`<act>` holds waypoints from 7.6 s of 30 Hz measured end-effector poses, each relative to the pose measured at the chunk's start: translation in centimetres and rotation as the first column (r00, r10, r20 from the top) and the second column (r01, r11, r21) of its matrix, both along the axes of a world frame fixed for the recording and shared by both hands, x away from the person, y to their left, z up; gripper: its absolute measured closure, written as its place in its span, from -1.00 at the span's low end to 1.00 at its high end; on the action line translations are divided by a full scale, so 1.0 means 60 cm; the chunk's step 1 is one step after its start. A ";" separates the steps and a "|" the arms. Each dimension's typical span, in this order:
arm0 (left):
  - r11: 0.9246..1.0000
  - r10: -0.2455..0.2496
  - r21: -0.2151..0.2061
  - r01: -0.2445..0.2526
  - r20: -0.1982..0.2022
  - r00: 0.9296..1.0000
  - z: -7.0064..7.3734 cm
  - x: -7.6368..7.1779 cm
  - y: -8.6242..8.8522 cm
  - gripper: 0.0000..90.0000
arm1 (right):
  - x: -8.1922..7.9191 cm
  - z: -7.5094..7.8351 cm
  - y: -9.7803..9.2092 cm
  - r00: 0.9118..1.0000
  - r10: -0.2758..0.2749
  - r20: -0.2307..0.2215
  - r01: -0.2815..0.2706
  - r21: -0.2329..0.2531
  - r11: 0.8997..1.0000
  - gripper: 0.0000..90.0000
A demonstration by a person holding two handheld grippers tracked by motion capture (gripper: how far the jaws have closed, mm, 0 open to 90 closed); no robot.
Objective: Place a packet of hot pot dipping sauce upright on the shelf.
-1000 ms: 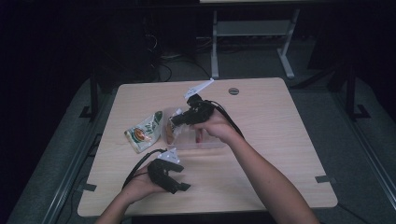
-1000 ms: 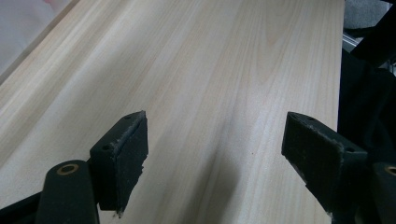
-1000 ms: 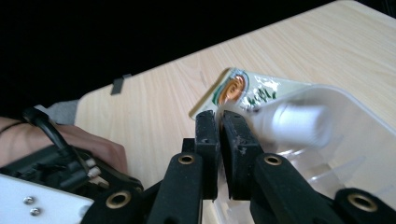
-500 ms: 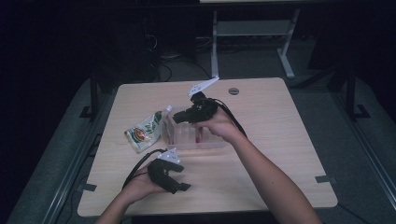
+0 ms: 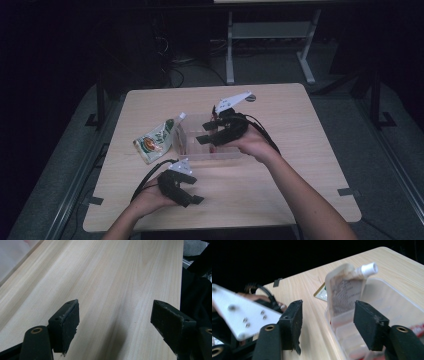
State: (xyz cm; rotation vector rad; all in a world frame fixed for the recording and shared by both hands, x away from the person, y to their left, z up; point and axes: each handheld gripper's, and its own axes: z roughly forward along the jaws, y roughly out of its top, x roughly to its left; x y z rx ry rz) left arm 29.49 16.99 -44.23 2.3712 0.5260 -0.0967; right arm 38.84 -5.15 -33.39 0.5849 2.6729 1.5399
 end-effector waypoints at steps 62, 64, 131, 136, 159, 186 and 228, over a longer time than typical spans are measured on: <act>0.871 0.472 0.035 -0.490 0.220 0.854 0.072 0.146 0.207 0.16 | -0.157 -0.167 -0.174 0.982 -0.191 -0.010 0.188 -0.139 0.972 -0.46; 0.863 0.487 0.030 -0.504 0.217 0.846 0.070 0.163 0.215 0.08 | -0.156 -0.168 -0.175 0.981 -0.191 -0.012 0.188 -0.139 0.972 -0.46; 0.873 0.480 0.043 -0.486 0.105 0.871 -0.021 0.251 0.277 0.94 | -0.148 -0.182 -0.169 0.984 -0.176 -0.042 0.166 -0.172 0.971 -0.45; 0.858 0.507 0.036 -0.512 0.096 0.857 -0.018 0.251 0.282 0.99 | -0.148 -0.182 -0.171 0.983 -0.177 -0.040 0.168 -0.173 0.970 -0.44; 0.850 0.520 0.060 -0.523 0.066 0.852 0.039 0.167 0.338 1.00 | -0.148 -0.178 -0.180 0.981 -0.195 -0.027 0.188 -0.156 0.970 -0.45; 0.881 0.468 0.052 -0.471 0.055 0.882 0.064 0.017 0.337 1.00 | -0.146 -0.177 -0.182 0.977 -0.211 -0.037 0.203 -0.153 0.967 -0.44; 0.993 0.115 -0.008 -0.115 0.067 0.991 0.072 -0.032 0.076 1.00 | -0.146 -0.160 -0.217 0.968 -0.192 -0.160 0.180 -0.085 0.980 -0.64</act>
